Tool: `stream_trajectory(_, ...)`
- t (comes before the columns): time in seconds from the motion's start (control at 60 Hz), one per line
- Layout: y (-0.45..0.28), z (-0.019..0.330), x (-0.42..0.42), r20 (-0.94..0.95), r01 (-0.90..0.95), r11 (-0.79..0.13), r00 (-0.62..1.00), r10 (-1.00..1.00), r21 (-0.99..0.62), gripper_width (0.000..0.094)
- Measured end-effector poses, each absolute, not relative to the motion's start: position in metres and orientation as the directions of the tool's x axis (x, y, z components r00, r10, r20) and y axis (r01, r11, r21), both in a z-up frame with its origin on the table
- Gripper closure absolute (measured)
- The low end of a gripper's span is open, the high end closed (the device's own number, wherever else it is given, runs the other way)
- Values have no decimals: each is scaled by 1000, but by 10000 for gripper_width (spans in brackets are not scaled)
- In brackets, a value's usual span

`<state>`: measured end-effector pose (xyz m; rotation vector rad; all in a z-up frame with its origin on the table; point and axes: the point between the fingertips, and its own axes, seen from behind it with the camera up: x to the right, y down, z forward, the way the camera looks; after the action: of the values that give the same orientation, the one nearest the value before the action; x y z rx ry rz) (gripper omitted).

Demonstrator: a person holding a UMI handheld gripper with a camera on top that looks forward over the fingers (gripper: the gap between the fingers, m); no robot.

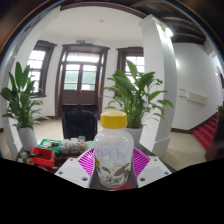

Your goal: Pour water

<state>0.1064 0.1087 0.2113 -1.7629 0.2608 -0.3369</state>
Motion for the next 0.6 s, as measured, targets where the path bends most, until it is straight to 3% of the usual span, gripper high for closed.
stream_trajectory(0.25, 110, 126, 169, 76, -52, -282, 903, -422, -958, 462)
stream_trajectory(0.5, 125, 62, 172, -21, -133, -274, 926, -378, -953, 464)
stream_trajectory(0.6, 124, 67, 172, -23, -115, -226, 926, -377, -967, 455)
